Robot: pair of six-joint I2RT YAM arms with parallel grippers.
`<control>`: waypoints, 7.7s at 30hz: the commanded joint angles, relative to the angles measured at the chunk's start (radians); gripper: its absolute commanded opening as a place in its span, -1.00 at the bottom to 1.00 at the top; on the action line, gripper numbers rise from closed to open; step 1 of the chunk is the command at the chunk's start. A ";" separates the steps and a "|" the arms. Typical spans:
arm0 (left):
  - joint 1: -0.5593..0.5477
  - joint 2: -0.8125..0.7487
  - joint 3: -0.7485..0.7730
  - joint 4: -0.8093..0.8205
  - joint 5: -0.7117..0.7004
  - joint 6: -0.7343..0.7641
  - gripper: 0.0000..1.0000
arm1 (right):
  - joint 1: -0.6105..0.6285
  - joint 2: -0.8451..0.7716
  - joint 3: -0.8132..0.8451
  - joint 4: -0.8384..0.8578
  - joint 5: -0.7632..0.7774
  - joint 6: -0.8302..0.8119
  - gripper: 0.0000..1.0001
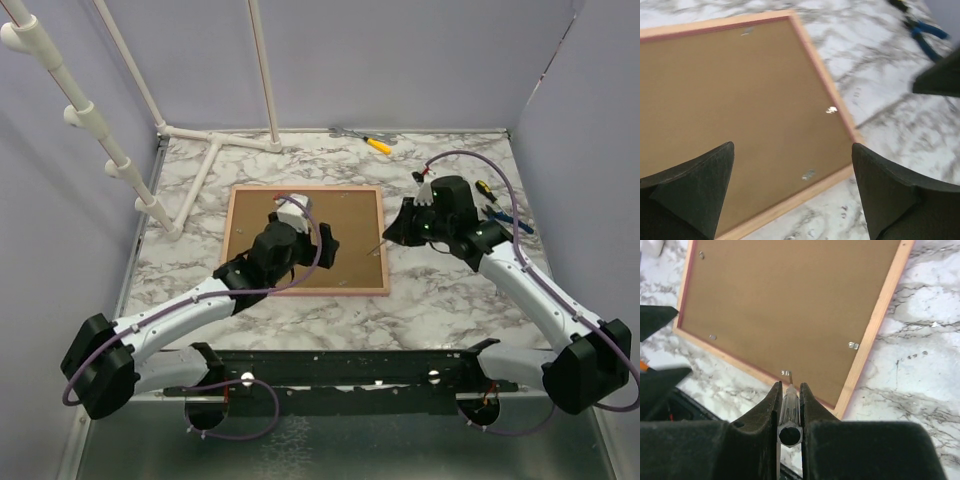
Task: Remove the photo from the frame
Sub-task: Pick up the screwdriver from the center of the board, then adjust the photo frame at the center of the board, then release the photo frame item from the photo frame.
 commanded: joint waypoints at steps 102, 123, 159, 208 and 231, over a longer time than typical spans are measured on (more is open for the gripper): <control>0.776 0.291 -0.164 -0.042 0.052 -0.222 -0.58 | 0.007 0.196 -0.056 0.105 0.431 0.027 -0.99; 0.774 0.294 -0.156 -0.043 0.065 -0.181 -1.00 | 0.007 0.244 -0.026 0.124 0.484 0.040 -0.99; 0.736 0.303 -0.137 -0.075 0.036 -0.129 -1.00 | 0.007 0.339 0.050 0.242 0.542 0.059 -0.99; 0.502 0.990 0.781 0.149 0.157 -0.238 -0.21 | 0.007 -0.044 -0.375 0.537 0.501 0.124 -0.99; 0.499 1.438 1.280 0.060 0.381 -0.354 -1.00 | 0.007 -0.005 -0.396 0.534 0.602 0.122 -0.99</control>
